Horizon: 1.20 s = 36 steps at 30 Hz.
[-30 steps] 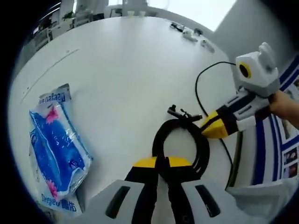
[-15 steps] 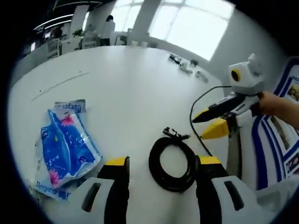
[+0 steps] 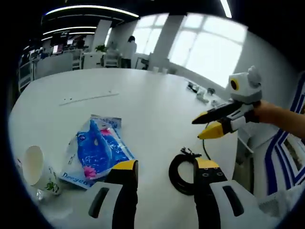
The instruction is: Arrange the tabletop items into an orderly group along one side of the table until the central work area is clear of visible clutter.
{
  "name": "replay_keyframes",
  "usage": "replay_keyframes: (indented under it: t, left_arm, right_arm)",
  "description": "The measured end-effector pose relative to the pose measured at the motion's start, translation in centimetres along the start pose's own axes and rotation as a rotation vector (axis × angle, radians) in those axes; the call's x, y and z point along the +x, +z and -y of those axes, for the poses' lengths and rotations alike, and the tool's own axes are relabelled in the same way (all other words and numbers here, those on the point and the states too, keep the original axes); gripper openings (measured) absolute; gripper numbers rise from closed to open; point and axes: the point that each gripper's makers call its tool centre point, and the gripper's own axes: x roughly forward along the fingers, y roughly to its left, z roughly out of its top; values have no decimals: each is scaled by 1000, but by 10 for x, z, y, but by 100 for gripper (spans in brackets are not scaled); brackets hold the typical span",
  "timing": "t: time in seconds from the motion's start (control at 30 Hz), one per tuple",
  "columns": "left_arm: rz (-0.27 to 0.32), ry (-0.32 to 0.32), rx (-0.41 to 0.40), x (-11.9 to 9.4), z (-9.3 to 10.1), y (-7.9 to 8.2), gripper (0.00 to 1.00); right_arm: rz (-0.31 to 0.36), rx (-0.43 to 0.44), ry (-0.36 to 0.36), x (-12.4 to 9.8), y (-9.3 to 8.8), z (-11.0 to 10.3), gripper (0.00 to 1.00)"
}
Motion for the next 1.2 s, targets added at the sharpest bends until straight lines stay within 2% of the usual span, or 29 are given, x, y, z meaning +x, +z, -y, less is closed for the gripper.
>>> replay_keyframes:
  t: [0.07,0.23,0.3,0.37,0.43,0.5,0.57,0.6,0.63,0.73,1.07,1.2]
  left_arm:
    - [7,9,-38,-3,-3,-2,32]
    - [28,62,-93,-8,-15,-4,31]
    - [51,65,-143,-8,-18,-2,28]
    - [47,100,-171,-8,-26,-4,25]
    - [75,111,-210,-8,-28,-2,25]
    - [76,123,-215,-7,-31,-4,24]
    - [78,148,-279,-6,-35,-7,26]
    - [99,149,-292,-7,-35,-5,26]
    - [109,164,-340,-8,-37,-6,25]
    - [114,173,-342,-8,-38,-8,23]
    - [133,213,-419,-5,-44,-15,24]
    - [156,218,-498,0,-45,-16,24]
  right_arm:
    - [1,-30,3,4,12,-2,41]
    - [2,-110,42,14,37,-10,41]
    - [-2,-205,55,18,46,-14,40]
    - [-20,-257,62,22,50,-15,39]
    - [-12,-281,66,28,60,-17,39]
    - [-9,-321,85,34,70,-18,38]
    - [-15,-331,90,40,77,-18,38]
    - [-14,-357,106,44,82,-19,38]
    - [-13,-372,116,48,87,-18,38]
    - [-16,-438,130,56,96,-19,38]
    - [-46,-500,189,82,107,-26,37]
    - [-71,-525,211,93,106,-28,37]
